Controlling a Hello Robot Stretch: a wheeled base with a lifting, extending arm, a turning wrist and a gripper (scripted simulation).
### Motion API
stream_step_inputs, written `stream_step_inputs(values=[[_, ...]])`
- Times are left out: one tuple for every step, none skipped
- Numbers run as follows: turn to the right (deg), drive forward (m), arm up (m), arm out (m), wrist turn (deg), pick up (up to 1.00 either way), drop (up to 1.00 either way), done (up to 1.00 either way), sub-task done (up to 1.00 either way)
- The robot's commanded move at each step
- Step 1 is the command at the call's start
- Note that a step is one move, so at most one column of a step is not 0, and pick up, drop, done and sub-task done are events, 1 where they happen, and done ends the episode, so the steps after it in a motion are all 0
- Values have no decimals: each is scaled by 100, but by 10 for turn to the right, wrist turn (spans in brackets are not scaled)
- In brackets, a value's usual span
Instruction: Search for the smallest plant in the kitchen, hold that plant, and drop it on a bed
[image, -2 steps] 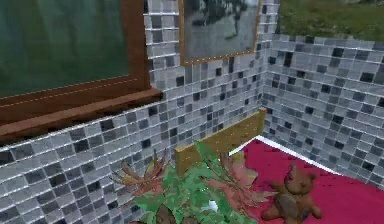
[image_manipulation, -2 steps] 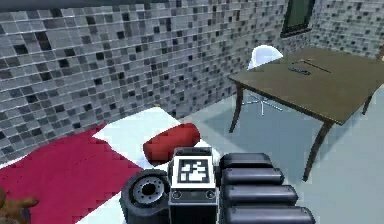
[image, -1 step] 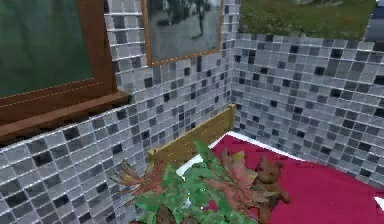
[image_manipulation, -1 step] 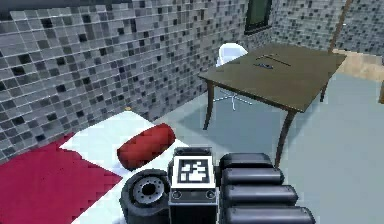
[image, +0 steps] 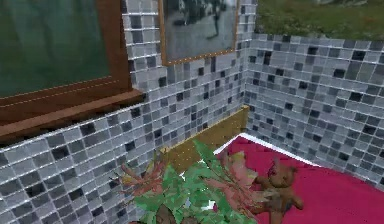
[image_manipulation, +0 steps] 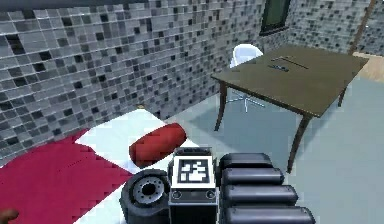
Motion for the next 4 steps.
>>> stream_step_inputs(values=[[360, 0, 0, 0, 0, 0, 0, 0, 0], [0, 30, 0, 0, 0, 0, 0, 0, 0], [-450, 0, 0, 0, 0, 0, 0, 0, 0], [-240, 0, 0, 0, 0, 0, 0, 0, 0]])
